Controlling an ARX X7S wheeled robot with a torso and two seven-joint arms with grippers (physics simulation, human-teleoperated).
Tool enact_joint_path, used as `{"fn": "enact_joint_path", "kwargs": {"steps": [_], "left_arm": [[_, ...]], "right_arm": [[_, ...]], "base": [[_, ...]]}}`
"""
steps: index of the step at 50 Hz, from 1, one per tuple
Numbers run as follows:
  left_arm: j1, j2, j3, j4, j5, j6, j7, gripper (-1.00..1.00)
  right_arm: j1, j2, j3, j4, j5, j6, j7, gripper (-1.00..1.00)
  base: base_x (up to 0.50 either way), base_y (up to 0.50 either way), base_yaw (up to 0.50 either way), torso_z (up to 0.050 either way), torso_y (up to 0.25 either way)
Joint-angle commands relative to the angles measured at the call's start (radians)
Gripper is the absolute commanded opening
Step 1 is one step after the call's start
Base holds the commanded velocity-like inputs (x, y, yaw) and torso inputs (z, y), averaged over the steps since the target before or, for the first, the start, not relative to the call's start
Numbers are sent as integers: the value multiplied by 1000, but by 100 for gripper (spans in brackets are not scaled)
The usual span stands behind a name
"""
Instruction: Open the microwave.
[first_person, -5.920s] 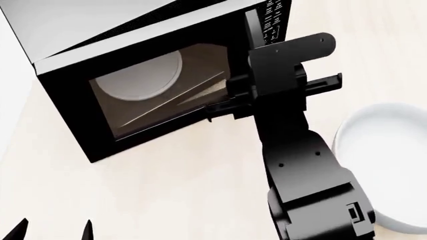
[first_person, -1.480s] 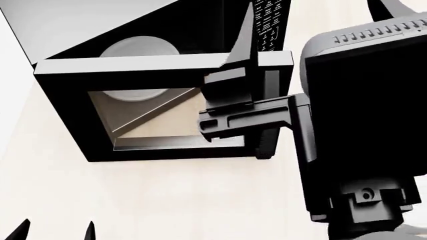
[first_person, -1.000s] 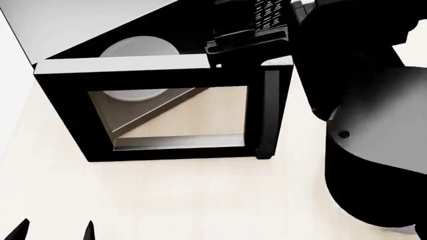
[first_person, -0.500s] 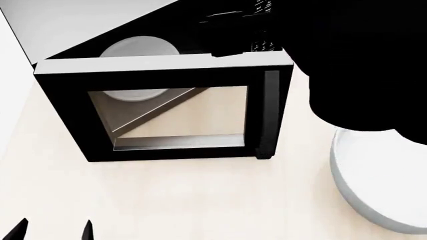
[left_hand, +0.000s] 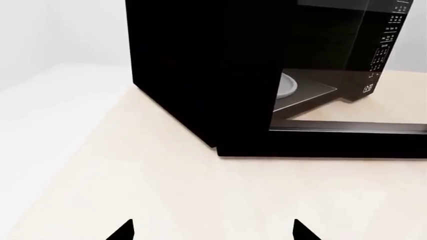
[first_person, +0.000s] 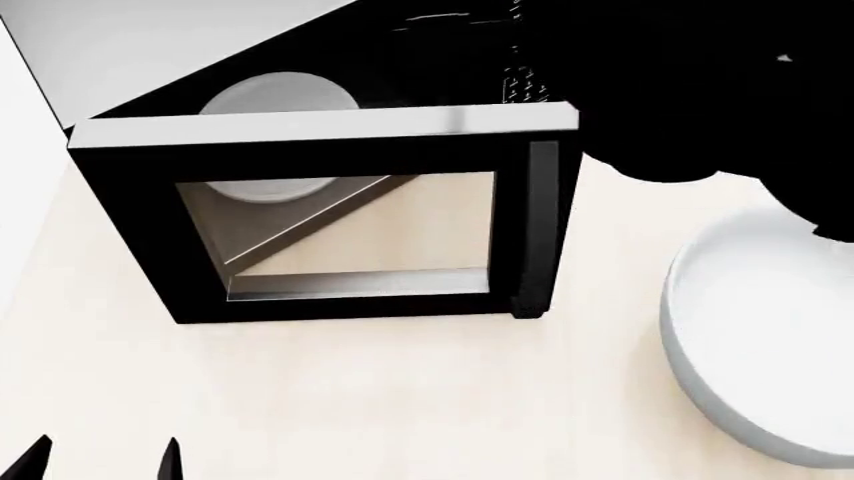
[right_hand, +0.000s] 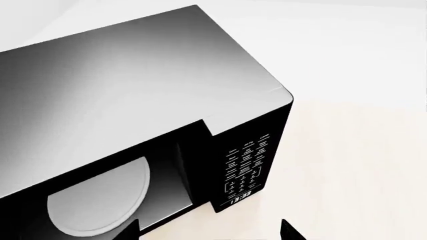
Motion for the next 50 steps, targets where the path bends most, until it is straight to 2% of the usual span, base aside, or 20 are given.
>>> {"fn": "enact_joint_path", "kwargs": {"steps": [1,21,50], "left_arm": [[-1,-2,1,-2,-3,2,-1,100],[-5,-5,1,-8,-12,4,-3,100],[-4,-8,11,-7,-6,8,-9,100]], "right_arm": [[-9,-48,-19,126,-19,3,-49,100],[-41,-87,-52,229,-37,24,-94,100],[-55,-52,-41,158,12,67,-56,100]], "base": [[0,0,0,0,0],[0,0,0,0,0],[0,0,0,0,-1]]}}
